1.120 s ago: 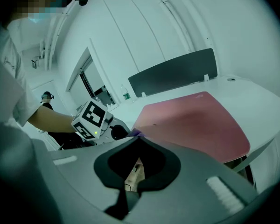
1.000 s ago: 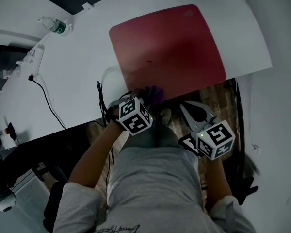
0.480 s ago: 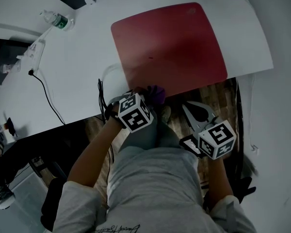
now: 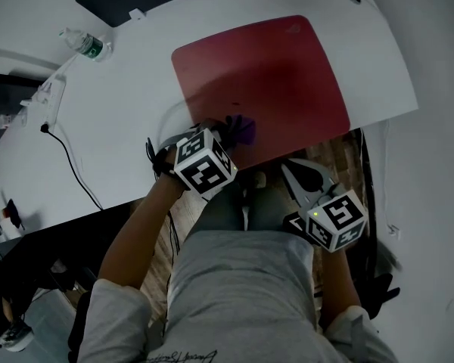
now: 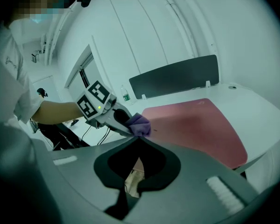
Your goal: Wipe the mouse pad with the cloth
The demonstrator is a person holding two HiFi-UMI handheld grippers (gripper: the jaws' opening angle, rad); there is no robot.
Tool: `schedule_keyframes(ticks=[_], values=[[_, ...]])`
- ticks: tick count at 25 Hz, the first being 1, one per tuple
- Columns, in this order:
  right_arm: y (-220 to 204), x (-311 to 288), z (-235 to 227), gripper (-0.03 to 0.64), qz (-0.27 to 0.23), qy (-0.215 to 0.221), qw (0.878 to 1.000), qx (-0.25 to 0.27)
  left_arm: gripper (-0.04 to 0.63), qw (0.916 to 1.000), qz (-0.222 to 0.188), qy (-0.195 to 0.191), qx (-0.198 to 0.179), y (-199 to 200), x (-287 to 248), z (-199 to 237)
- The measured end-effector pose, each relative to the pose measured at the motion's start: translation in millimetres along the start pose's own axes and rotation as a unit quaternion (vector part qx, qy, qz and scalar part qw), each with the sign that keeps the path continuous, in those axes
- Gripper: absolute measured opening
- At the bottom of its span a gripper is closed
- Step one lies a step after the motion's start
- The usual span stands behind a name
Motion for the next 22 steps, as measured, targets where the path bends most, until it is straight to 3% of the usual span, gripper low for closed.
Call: schedule_keyframes(ticks=[7, 12, 16, 22], values=[[7.5, -7.1, -11.6, 0.006, 0.013, 0.025, 1.0, 0.011, 0.101, 0.9987, -0.028, 0.038, 0.017, 41.9, 28.0, 74.5], [16.7, -11.7, -46.7, 0.006, 0.022, 0.043, 0.998, 0.027, 0.101, 0.9949, -0.047, 0.07, 0.055, 68.7, 23.0, 128.8], [16.9, -15.3, -82.3, 0.006, 0.038, 0.044, 0.998, 0.018, 0.101, 0.9929, -0.028, 0.097, 0.063, 78.1, 7.9, 174.9], [22.3, -20.4, -126.3, 0.006, 0.056, 0.04, 0.998, 0.01, 0.101, 0.9918, 0.012, 0.119, 0.046, 83.8, -20.1, 233.4]])
Point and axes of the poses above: the fingertips, and each gripper's own axes: x backward along the fingers, z to its left, y out of its top, the point moved 2 cm from there along x, backward along the fingers, and after that the axes turned 8 degrees about -y, right-handed, at the moved point
